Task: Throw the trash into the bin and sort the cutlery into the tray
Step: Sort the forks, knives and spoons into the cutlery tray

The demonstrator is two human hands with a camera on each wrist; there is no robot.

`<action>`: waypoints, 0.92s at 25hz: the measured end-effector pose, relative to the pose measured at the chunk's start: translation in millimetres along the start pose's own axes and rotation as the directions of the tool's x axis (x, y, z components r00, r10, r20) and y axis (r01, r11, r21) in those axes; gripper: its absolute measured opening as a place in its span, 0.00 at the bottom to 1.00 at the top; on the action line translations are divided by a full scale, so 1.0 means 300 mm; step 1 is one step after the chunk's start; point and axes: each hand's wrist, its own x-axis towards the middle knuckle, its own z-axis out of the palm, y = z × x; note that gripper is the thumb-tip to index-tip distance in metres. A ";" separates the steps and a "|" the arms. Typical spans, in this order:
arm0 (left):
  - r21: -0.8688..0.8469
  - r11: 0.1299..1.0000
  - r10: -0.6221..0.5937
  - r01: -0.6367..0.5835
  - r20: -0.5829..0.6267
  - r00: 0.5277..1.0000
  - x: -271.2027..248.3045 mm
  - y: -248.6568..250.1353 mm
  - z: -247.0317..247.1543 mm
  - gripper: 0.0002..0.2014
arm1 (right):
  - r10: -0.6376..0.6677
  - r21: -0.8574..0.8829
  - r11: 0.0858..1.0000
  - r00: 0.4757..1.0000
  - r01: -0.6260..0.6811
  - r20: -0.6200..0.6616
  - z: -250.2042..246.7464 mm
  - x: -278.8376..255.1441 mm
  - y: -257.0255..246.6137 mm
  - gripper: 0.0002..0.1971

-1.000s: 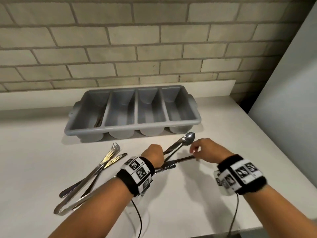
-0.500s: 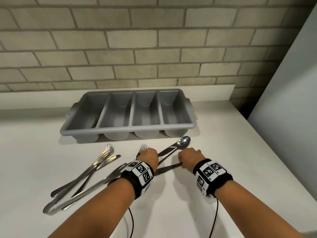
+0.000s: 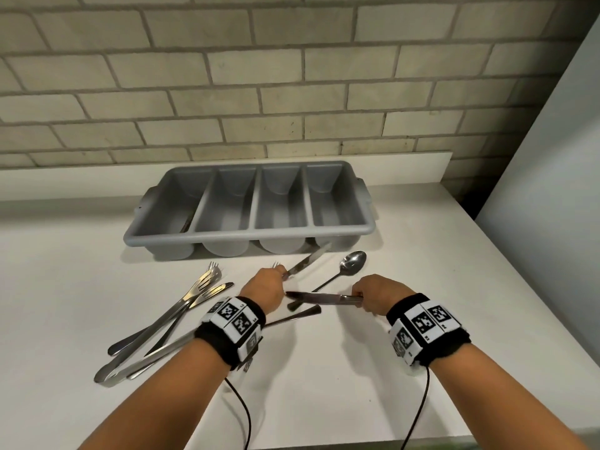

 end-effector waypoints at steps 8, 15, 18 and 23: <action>-0.313 0.950 -0.034 0.001 -0.101 0.994 -0.092 0.027 -0.048 0.15 | -0.009 0.460 0.864 0.920 0.204 -0.392 -0.085 -0.145 0.091 0.12; -0.893 0.445 0.039 -0.071 -0.060 0.997 -0.148 0.124 -0.024 0.10 | 0.000 0.793 0.508 0.921 0.335 -0.389 -0.080 -0.098 -0.055 0.09; -0.967 0.230 0.105 -0.111 -0.088 0.991 -0.140 0.181 -0.051 0.11 | 0.042 0.816 0.437 0.898 0.379 -0.439 -0.062 -0.053 -0.142 0.16; -0.996 0.081 0.053 -0.041 -0.037 0.998 -0.120 0.200 -0.052 0.12 | 0.151 0.769 0.483 0.826 0.418 -0.543 -0.063 -0.016 -0.214 0.22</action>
